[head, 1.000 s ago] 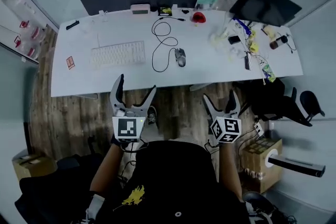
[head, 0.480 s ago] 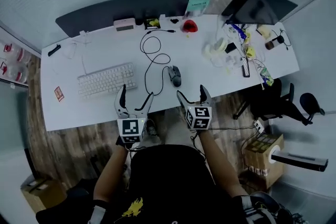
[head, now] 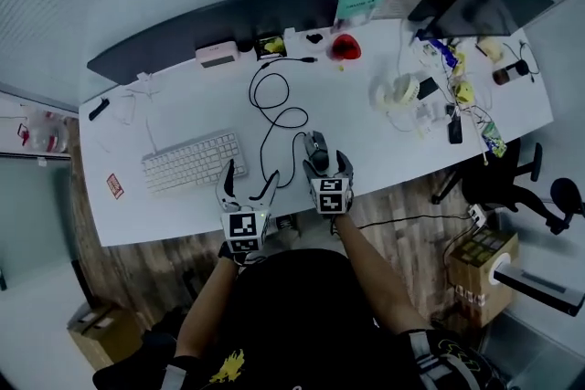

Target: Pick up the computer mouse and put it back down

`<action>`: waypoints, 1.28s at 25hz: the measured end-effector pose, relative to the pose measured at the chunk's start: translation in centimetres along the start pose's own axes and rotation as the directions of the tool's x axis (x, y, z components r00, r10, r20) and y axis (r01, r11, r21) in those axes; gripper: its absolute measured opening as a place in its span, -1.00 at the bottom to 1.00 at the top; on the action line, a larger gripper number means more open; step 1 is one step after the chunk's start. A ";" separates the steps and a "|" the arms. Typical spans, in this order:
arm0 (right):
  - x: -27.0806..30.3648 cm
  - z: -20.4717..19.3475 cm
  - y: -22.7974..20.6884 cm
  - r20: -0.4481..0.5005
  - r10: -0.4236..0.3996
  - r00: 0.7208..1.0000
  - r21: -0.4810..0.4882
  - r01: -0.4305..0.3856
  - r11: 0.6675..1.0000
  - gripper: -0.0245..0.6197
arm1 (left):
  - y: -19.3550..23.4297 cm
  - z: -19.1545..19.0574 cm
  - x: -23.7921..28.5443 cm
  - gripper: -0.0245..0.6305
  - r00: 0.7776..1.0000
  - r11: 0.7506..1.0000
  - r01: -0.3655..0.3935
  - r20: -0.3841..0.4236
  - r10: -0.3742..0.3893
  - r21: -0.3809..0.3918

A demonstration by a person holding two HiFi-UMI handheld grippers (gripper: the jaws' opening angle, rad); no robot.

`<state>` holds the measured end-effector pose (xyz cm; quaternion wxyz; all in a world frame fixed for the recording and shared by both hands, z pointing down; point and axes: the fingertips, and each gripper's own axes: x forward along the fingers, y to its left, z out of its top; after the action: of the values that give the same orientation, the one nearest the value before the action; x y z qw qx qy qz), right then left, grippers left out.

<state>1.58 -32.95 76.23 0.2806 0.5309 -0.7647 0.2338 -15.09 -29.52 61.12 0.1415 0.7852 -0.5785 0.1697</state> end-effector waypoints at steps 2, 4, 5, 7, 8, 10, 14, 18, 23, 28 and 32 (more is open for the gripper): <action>1.9 -0.3 -0.1 -0.023 0.009 1.000 0.008 -0.009 1.000 0.39 | 0.6 -0.7 1.3 0.46 0.999 1.000 -0.009 -0.034 0.008 -0.014; 3.5 -0.8 -0.4 -0.040 0.012 0.999 0.005 -0.012 1.000 0.36 | 1.1 -0.9 2.5 0.46 0.999 0.999 -0.012 -0.048 0.011 -0.032; 4.1 -0.9 -0.4 -0.042 0.012 0.999 -0.010 -0.012 1.000 0.31 | 1.2 -0.8 3.0 0.46 0.999 0.999 -0.013 -0.048 0.011 -0.035; 4.7 -0.8 -0.3 -0.038 0.016 0.999 -0.053 -0.018 0.998 0.14 | 1.2 -0.5 3.4 0.46 0.999 0.999 -0.013 -0.041 0.011 -0.033; 4.6 -0.7 -0.2 -0.039 0.020 0.999 -0.063 -0.022 0.998 0.04 | 1.1 -0.3 3.3 0.46 0.999 0.999 -0.011 -0.036 0.010 -0.031; 3.9 -0.7 0.0 -0.042 0.027 0.999 -0.042 -0.029 0.999 0.02 | 0.9 0.3 2.8 0.46 1.000 1.000 -0.006 -0.022 0.005 -0.026; 0.8 2.6 0.3 0.040 0.036 0.999 0.013 -0.036 0.999 0.01 | 1.2 2.5 1.0 0.46 0.999 1.000 0.008 0.033 -0.008 -0.005; -3.9 7.3 0.6 0.170 0.029 0.985 -0.006 -0.028 1.000 0.01 | 1.3 4.9 -2.1 0.46 0.995 1.000 0.019 0.101 -0.020 0.007; -11.3 14.6 2.0 0.352 0.045 0.935 -0.013 -0.044 0.999 0.01 | 2.4 8.9 -6.1 0.46 0.980 0.999 -0.004 0.199 -0.005 0.046; -18.8 20.9 3.7 0.495 0.098 0.863 -0.047 -0.086 0.995 0.01 | 2.8 14.1 -10.3 0.45 0.959 1.000 0.015 0.284 -0.018 0.013; -23.9 24.7 4.5 0.573 0.129 0.809 -0.065 -0.111 0.992 0.01 | 2.4 17.6 -13.3 0.45 0.931 0.995 0.000 0.364 -0.036 0.100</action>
<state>-0.45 -31.38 41.61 0.0285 0.5234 -0.8489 0.0684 -19.23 -26.17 39.56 -0.0057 0.8143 -0.5785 0.0475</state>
